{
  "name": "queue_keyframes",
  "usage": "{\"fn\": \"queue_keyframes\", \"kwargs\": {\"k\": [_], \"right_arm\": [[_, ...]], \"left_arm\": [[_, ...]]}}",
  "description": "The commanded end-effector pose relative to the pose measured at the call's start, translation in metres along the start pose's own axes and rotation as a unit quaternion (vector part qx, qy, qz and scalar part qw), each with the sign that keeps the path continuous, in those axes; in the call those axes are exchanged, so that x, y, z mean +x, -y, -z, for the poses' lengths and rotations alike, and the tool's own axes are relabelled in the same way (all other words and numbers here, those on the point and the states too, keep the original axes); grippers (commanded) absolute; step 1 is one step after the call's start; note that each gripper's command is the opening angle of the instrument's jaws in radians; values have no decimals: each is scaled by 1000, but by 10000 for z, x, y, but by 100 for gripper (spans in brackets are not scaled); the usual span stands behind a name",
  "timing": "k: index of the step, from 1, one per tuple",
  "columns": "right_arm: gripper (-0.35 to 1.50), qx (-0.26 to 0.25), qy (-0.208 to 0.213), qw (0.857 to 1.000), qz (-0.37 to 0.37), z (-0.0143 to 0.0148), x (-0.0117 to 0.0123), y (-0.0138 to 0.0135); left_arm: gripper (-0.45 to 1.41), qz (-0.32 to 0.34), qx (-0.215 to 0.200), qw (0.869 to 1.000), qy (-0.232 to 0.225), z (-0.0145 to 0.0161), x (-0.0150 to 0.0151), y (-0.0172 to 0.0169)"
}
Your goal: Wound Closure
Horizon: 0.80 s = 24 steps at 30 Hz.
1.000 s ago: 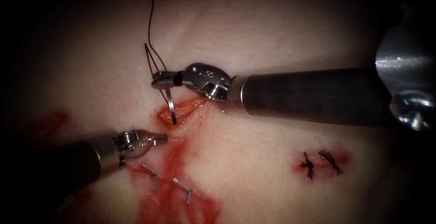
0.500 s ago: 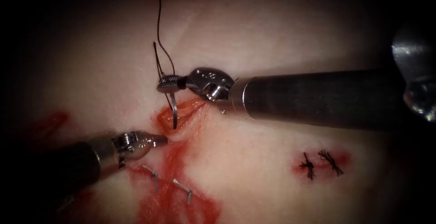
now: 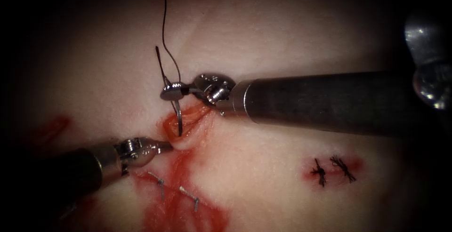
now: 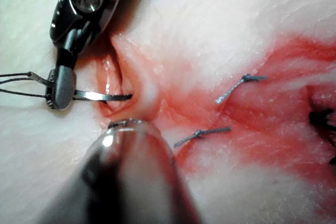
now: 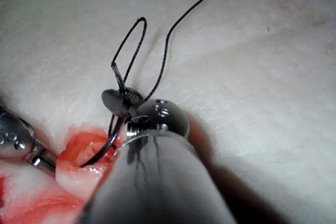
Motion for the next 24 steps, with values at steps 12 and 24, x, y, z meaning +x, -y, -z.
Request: {"fn": "queue_keyframes", "kwargs": {"k": [12, 24], "right_arm": [[-35, -8, 23, 999, -47, -12, -16, 18], [-35, -14, 32, 997, -71, -4, -23, 20]], "left_arm": [[-28, -1, -1, 1000, -1, -7, -1, 1], [-33, -2, -3, 1000, -1, -4, -2, 3]]}}
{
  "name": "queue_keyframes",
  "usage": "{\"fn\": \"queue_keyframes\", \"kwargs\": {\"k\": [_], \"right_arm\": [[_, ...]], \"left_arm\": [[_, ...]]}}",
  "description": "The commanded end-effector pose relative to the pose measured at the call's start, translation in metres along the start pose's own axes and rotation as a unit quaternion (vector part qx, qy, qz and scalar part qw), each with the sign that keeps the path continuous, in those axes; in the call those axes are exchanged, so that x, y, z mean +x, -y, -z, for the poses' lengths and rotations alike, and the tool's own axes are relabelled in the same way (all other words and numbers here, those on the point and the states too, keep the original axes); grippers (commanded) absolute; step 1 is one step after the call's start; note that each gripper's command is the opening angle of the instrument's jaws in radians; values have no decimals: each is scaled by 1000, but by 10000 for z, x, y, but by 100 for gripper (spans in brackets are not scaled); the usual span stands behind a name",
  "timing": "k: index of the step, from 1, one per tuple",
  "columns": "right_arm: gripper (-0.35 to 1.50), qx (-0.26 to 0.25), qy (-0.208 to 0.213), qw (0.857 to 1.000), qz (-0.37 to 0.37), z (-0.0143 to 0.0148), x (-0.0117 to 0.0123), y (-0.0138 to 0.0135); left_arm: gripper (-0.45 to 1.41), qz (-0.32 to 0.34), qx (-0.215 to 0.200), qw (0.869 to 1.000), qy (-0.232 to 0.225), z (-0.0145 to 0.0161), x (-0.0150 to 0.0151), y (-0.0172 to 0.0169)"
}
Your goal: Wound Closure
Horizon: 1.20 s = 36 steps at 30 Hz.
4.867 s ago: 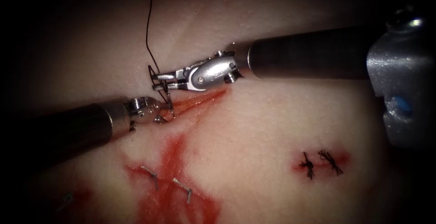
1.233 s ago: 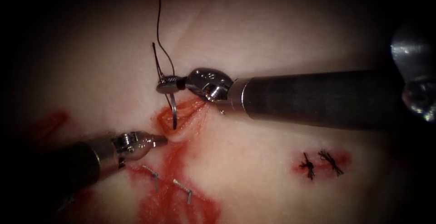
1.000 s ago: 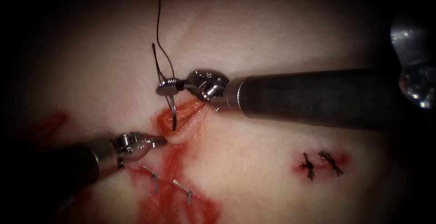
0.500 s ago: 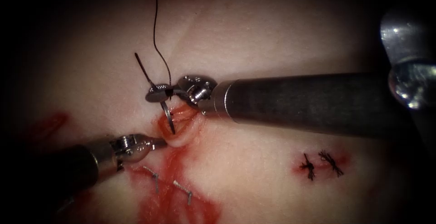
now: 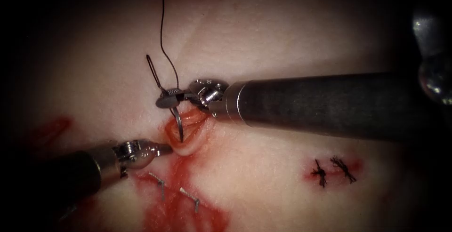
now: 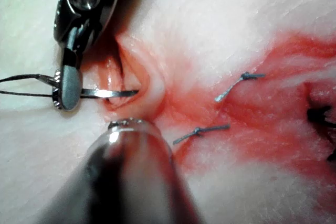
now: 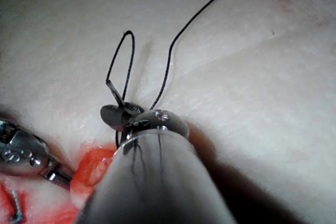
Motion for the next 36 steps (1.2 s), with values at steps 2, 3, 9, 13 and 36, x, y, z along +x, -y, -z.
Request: {"fn": "queue_keyframes", "kwargs": {"k": [2, 3, 9, 13, 36], "right_arm": [[-35, 5, 0, 1000, 1, -8, -5, -1], [-35, 6, 1, 1000, 2, -8, -7, -1], [-35, 11, 10, 999, -29, -7, -15, 3], [-35, 13, 14, 999, -48, -5, -17, 4], [-35, 88, 0, 981, -174, -12, -27, 20]], "left_arm": [[-35, -1, 0, 1000, -1, -8, 1, 1], [-37, -1, 0, 1000, -1, -8, 1, 1], [-40, 2, 0, 1000, 0, -8, 1, 2], [-42, 2, 0, 1000, 0, -8, 1, 2], [-45, 3, 0, 1000, 0, -8, 1, 0]]}}
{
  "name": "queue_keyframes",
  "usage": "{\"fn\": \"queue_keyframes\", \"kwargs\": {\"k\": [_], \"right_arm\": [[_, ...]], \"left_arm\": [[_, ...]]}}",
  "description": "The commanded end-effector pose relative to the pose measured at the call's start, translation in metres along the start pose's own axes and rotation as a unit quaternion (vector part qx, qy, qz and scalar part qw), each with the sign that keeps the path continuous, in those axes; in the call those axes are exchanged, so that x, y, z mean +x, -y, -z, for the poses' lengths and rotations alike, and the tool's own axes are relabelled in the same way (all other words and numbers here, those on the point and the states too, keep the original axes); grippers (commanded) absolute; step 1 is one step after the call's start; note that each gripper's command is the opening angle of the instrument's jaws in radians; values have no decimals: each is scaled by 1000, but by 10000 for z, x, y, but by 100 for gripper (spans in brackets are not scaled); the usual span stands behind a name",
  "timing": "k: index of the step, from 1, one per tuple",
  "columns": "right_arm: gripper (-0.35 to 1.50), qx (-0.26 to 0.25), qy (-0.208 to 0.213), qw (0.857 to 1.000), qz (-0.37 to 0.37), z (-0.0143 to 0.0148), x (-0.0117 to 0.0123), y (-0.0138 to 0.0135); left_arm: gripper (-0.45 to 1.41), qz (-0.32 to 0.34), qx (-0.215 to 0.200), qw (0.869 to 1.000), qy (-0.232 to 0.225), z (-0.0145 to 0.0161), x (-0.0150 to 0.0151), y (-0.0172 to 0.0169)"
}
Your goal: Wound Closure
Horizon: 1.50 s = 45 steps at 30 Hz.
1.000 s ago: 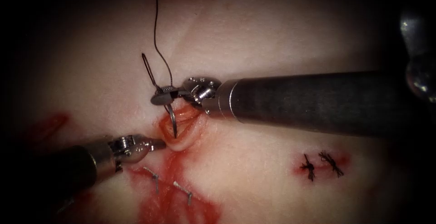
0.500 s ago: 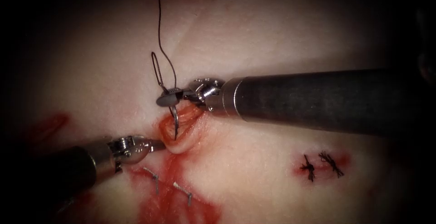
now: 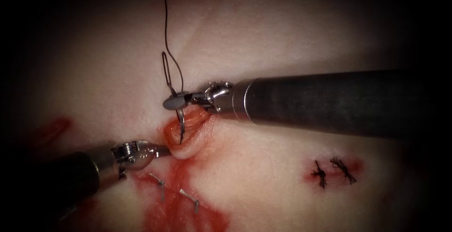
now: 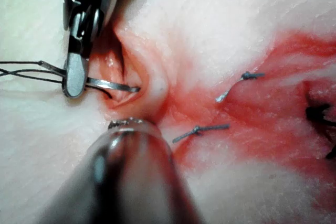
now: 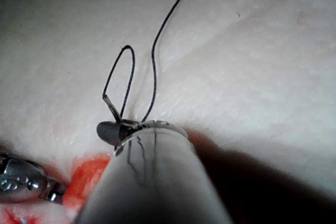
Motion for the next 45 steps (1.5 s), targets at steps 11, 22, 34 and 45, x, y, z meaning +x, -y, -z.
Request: {"fn": "queue_keyframes", "kwargs": {"k": [11, 22, 34, 45], "right_arm": [[-35, 10, 23, 1000, -11, -24, -23, 2], [-35, 1, 37, 999, -19, -31, -34, 10], [147, 34, -180, 972, 149, -7, 39, 18], [148, -12, -225, 943, 247, 40, 78, 7]], "left_arm": [[-45, 3, 0, 1000, 0, -9, 2, 2], [-45, 3, 0, 1000, 0, -9, 2, 2], [-45, 4, 0, 1000, 0, -8, 5, -1], [-45, -19, 4, 1000, -22, 5, 15, -2]]}}
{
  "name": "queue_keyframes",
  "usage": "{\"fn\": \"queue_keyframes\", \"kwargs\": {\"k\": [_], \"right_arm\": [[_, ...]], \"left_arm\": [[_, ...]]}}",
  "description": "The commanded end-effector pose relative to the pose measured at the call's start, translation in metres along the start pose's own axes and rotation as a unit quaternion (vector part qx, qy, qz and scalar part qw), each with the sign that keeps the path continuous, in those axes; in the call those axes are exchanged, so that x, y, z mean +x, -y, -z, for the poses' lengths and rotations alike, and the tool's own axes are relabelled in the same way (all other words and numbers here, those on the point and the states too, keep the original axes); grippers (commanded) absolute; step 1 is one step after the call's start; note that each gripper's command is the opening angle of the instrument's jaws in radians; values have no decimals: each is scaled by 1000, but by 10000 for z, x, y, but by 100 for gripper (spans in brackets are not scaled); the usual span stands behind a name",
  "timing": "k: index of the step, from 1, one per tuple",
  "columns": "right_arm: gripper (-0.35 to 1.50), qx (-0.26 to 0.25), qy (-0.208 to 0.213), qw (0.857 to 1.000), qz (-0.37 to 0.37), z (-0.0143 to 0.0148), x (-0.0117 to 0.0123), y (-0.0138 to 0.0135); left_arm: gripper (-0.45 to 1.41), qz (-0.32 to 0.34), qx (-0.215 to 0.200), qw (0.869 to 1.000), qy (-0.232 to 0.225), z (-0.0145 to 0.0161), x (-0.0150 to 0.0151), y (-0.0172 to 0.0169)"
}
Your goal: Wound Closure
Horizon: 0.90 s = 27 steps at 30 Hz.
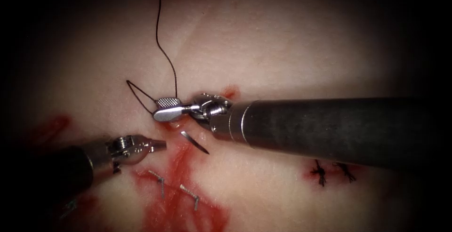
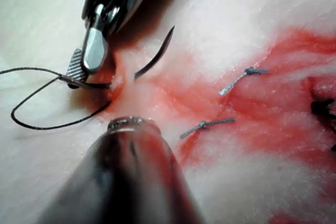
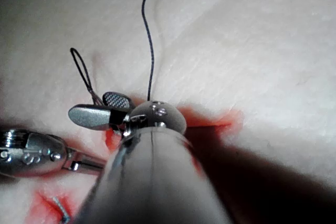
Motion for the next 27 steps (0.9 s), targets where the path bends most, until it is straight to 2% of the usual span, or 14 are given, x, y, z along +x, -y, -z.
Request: {"fn": "queue_keyframes", "kwargs": {"k": [1, 4, 6, 10, 16, 20, 21, 22, 24, 27], "right_arm": [[148, -3, -2, 1000, 7, 1, 5, -9], [148, -10, -6, 1000, 21, 10, 16, -16], [147, -15, -7, 999, 30, 15, 21, -20], [140, -15, -2, 999, 42, 24, 27, -22], [130, -16, -1, 997, 80, 41, 42, -20], [116, -26, -4, 985, 173, 51, 52, -20], [115, -33, -1, 981, 191, 53, 54, -21], [113, -50, 18, 973, 222, 56, 57, -22], [103, -59, 37, 970, 231, 59, 57, -25], [89, -49, 42, 968, 242, 59, 56, -27]], "left_arm": [[-45, -13, 6, 1000, -11, -8, 3, 0], [-42, -34, 27, 998, -42, -5, 8, 0], [-30, -50, 39, 996, -55, -3, 12, -1], [7, -78, 62, 992, -82, -3, 19, -8], [17, -104, 93, 983, -117, 3, 30, -15], [21, -110, 102, 980, -133, 13, 38, -17], [26, -111, 104, 979, -136, 14, 40, -17], [42, -112, 108, 977, -143, 17, 46, -16], [53, -114, 110, 976, -147, 17, 53, -16], [61, -114, 112, 976, -145, 14, 59, -15]]}}
